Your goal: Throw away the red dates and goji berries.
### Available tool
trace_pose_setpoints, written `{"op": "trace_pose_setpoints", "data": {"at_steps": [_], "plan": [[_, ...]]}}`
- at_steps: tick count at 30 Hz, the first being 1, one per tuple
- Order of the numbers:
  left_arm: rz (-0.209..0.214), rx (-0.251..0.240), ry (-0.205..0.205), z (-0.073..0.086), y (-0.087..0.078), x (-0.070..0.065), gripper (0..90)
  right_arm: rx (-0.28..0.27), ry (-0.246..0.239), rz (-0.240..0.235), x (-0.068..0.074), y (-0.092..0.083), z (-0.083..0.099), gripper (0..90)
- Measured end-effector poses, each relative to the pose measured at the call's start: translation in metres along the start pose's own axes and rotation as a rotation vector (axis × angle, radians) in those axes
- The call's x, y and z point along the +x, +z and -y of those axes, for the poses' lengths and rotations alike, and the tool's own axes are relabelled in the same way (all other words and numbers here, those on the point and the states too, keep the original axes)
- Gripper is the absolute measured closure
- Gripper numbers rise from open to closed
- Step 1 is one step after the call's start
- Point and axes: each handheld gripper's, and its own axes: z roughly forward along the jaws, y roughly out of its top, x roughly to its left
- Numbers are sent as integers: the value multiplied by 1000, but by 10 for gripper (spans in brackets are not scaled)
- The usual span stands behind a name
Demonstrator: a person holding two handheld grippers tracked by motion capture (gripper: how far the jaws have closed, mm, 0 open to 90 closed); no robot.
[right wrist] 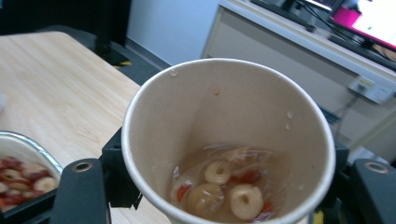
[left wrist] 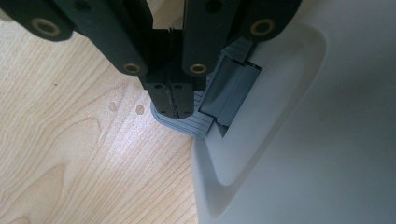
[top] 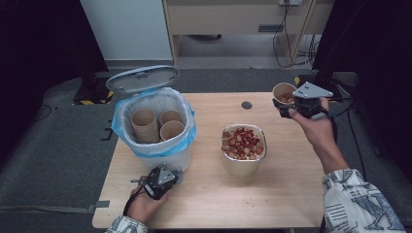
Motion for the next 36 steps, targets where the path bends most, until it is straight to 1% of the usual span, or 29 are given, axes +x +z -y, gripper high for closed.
{"op": "trace_pose_setpoints", "data": {"at_steps": [3, 6, 7, 8, 9, 10, 13, 14, 15, 16, 18, 22, 23, 25, 27, 31, 32, 36], "plan": [[0, 0, 1, 0, 0, 0, 899, -12, -32, -28, 8, 0, -3, 302], [-1, 0, 0, 0, 0, 0, 899, -18, -35, -33, 10, 0, -4, 302], [0, 0, 0, 0, 0, 0, 899, -19, -55, -33, 12, 0, -5, 303], [0, 0, 0, 0, 0, 0, 899, -19, -55, -33, 12, 0, -5, 303], [0, 0, 0, 0, 0, 0, 899, -30, -73, -32, 14, 0, -6, 302], [0, 0, 0, 0, 0, 0, 899, -30, -73, -32, 14, 0, -6, 302], [0, 0, -1, 0, 0, 0, 899, -58, -96, -36, 17, -1, -7, 303], [0, 0, -1, 0, 0, 0, 899, -57, -119, -37, 18, -1, -8, 302], [0, 0, -1, 0, 0, 0, 899, -58, -162, -36, 22, 0, -10, 302], [0, 0, -1, 0, 0, 0, 899, -58, -162, -36, 22, 0, -10, 302], [-1, 0, 0, 0, 0, 0, 899, -68, -201, -35, 25, 1, -12, 302], [0, 0, -1, 0, 0, 0, 899, -88, -246, -39, 27, 0, -17, 302], [0, 0, -1, 0, 0, 0, 899, -79, -286, -28, 27, -1, -19, 302], [0, 0, -1, 0, 0, 0, 899, -76, -294, -26, 28, 0, -21, 302], [0, 0, -1, 0, 0, 0, 899, -72, -322, -16, 27, -1, -24, 302], [1, 0, -2, 0, 0, 0, 899, -73, -330, 0, 25, -2, -29, 302], [1, 0, -2, 0, 0, 0, 899, -75, -334, -4, 26, -2, -30, 302], [0, 0, -1, 0, 0, 0, 899, -72, -379, -31, 35, -1, -34, 302]]}}
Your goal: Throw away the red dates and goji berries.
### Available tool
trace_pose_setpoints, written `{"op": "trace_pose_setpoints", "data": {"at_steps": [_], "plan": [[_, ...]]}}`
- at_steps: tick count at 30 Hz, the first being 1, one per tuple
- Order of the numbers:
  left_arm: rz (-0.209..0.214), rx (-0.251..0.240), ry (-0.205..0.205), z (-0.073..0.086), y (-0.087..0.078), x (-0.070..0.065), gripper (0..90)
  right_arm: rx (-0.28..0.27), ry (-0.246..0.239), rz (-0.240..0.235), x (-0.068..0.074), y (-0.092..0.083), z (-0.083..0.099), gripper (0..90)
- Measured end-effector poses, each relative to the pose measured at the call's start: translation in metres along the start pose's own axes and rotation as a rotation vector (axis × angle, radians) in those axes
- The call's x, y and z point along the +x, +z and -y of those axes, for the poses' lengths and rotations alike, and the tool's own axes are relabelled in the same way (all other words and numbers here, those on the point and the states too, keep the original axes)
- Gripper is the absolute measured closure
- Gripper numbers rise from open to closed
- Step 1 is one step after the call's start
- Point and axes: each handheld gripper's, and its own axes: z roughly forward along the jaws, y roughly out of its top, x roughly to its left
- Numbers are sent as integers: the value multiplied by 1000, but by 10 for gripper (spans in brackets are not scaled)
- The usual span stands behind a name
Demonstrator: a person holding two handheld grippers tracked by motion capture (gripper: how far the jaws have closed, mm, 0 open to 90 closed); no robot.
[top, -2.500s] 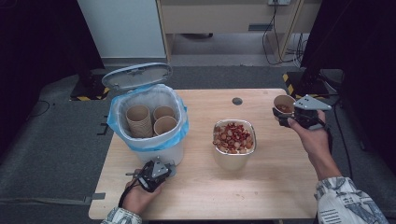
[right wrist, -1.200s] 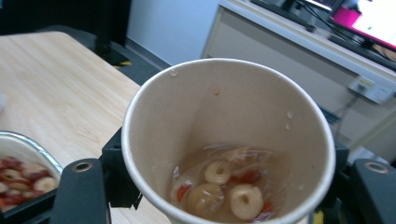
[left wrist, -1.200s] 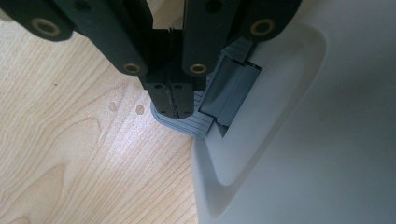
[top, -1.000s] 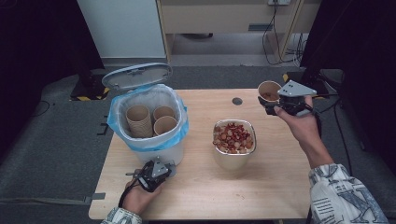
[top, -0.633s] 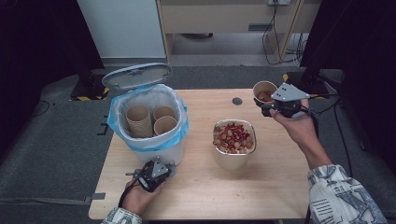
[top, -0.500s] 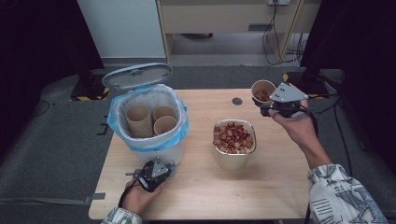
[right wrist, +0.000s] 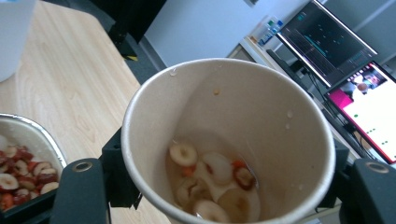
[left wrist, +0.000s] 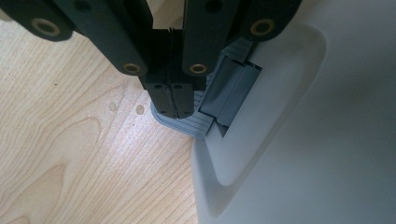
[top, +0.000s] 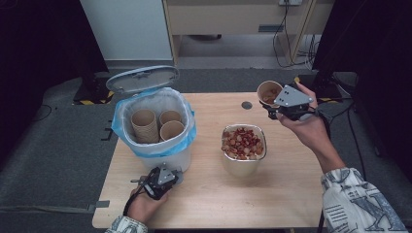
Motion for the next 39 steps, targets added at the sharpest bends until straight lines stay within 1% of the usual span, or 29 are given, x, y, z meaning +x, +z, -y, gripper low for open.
{"op": "trace_pose_setpoints", "data": {"at_steps": [5, 12, 13, 15, 18, 20, 26, 33, 39], "plan": [[2, -1, -1, 0, 0, 0, 899, 19, -13, 11, -2, 0, 1, 302], [1, 0, -2, 0, 0, 0, 899, 38, -96, 22, 2, -1, -1, 301], [1, -1, -2, 0, 0, 0, 899, 42, -129, 21, 5, -2, -2, 302], [1, -1, -3, 0, 0, 0, 899, 41, -137, 21, 5, -2, -3, 302], [1, 0, -3, 0, 0, 0, 899, 52, -192, 26, 8, -3, -5, 302], [2, -1, -4, 0, 0, 0, 899, 56, -217, 30, 9, -4, -6, 302], [1, 0, -4, 0, 0, 0, 899, 58, -257, 31, 11, -6, -9, 302], [2, -1, -4, 0, 0, 0, 899, 57, -287, 31, 13, -7, -14, 301], [3, -1, -6, 0, 0, 0, 899, 64, -348, 35, 17, -7, -16, 302]]}}
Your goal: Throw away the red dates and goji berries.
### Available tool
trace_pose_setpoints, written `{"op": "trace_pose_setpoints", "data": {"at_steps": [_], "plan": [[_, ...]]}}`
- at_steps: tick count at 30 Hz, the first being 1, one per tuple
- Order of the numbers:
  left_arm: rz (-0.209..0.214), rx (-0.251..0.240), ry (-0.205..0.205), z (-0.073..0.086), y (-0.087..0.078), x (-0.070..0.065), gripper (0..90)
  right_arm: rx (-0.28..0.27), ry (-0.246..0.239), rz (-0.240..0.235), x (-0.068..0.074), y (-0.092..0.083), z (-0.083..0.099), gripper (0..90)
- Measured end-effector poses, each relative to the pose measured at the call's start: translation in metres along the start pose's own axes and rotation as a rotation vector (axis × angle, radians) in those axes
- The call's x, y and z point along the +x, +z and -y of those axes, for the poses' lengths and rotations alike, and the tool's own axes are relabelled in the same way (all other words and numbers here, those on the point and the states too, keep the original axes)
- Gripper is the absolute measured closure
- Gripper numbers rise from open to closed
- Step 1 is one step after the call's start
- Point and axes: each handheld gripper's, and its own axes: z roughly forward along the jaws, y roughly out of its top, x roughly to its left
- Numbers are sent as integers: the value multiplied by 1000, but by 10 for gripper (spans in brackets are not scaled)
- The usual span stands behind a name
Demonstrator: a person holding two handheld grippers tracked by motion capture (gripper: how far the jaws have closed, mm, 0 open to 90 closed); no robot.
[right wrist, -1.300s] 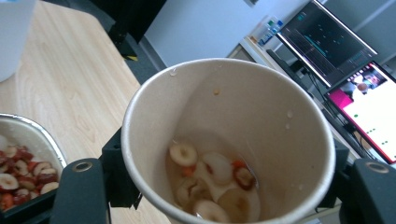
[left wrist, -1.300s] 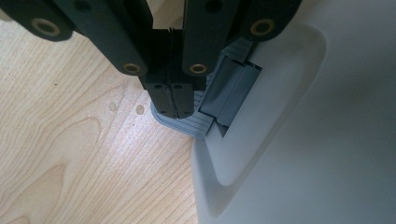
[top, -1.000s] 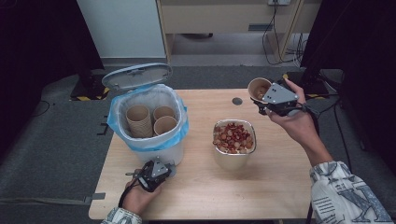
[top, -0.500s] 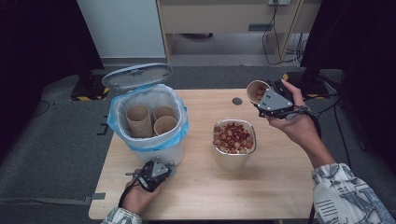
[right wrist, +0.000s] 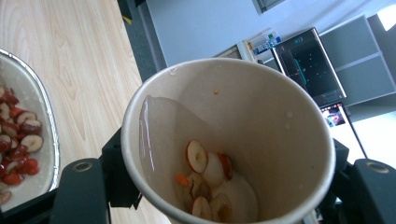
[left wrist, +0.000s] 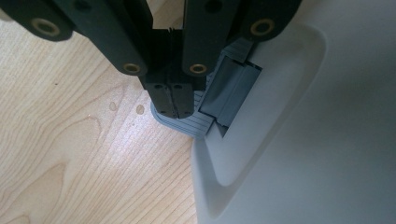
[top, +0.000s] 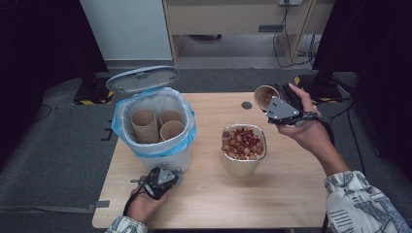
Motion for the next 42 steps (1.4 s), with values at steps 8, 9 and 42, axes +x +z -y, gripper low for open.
{"op": "trace_pose_setpoints", "data": {"at_steps": [8, 9, 42], "plan": [[0, -1, 0, 0, 0, 0, 899, 23, -104, 12, 4, 0, -6, 302], [-1, 0, 1, 0, 0, 0, 899, 24, -107, 10, 4, 0, -6, 302], [1, -1, -3, 0, 0, 0, 899, 25, -153, 26, -2, -4, -13, 302]]}}
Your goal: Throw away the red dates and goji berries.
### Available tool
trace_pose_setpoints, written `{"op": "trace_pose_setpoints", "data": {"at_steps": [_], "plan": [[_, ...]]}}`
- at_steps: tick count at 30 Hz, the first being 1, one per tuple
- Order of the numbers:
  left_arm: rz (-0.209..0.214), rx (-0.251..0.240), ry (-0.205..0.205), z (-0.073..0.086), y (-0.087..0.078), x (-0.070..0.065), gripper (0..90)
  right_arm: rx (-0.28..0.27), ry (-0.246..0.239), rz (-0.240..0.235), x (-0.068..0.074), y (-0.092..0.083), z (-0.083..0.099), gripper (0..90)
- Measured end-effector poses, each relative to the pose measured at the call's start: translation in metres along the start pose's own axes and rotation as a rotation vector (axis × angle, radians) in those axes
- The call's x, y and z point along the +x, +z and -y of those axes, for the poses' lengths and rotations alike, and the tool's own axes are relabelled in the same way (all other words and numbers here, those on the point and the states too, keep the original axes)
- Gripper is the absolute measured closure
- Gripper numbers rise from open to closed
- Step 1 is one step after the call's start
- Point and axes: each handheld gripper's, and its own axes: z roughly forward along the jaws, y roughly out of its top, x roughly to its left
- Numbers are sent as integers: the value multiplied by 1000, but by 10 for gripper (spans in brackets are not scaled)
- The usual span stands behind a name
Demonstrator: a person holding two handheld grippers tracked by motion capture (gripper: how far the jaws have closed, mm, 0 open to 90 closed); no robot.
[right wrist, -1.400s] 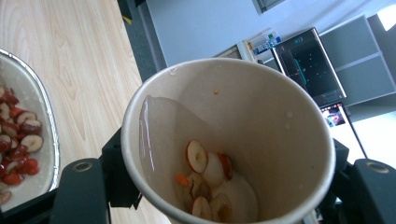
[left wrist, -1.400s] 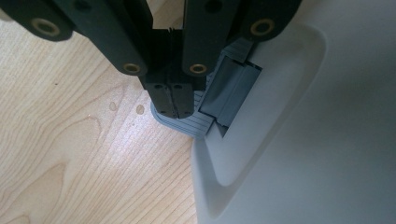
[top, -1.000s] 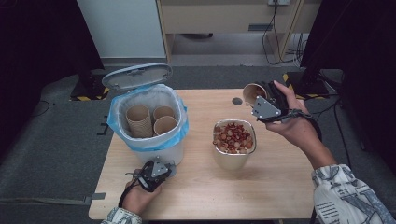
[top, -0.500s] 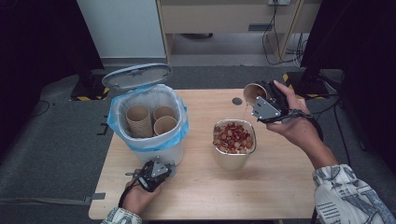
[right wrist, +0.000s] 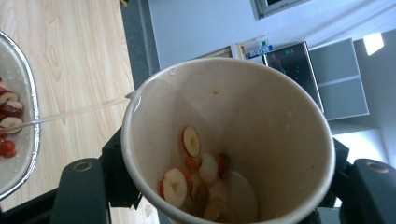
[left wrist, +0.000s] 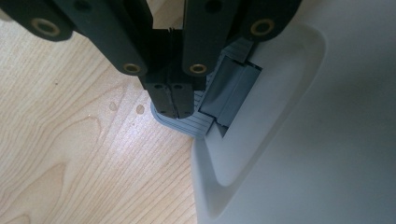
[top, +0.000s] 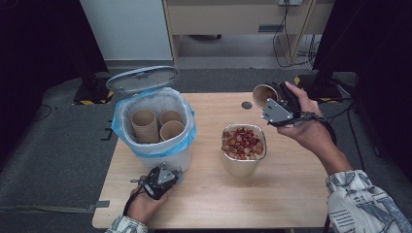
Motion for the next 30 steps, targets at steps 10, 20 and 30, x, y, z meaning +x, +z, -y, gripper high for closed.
{"op": "trace_pose_setpoints", "data": {"at_steps": [10, 20, 30], "plan": [[-2, -2, 0, 0, 0, 0, 899, -1, -27, 3, -4, -1, -6, 302], [-1, -2, 0, 0, 0, 0, 899, 7, -78, 15, -5, -4, -10, 303], [-1, -2, 0, 0, 0, 0, 899, 15, -106, 13, -5, -4, -13, 303]]}}
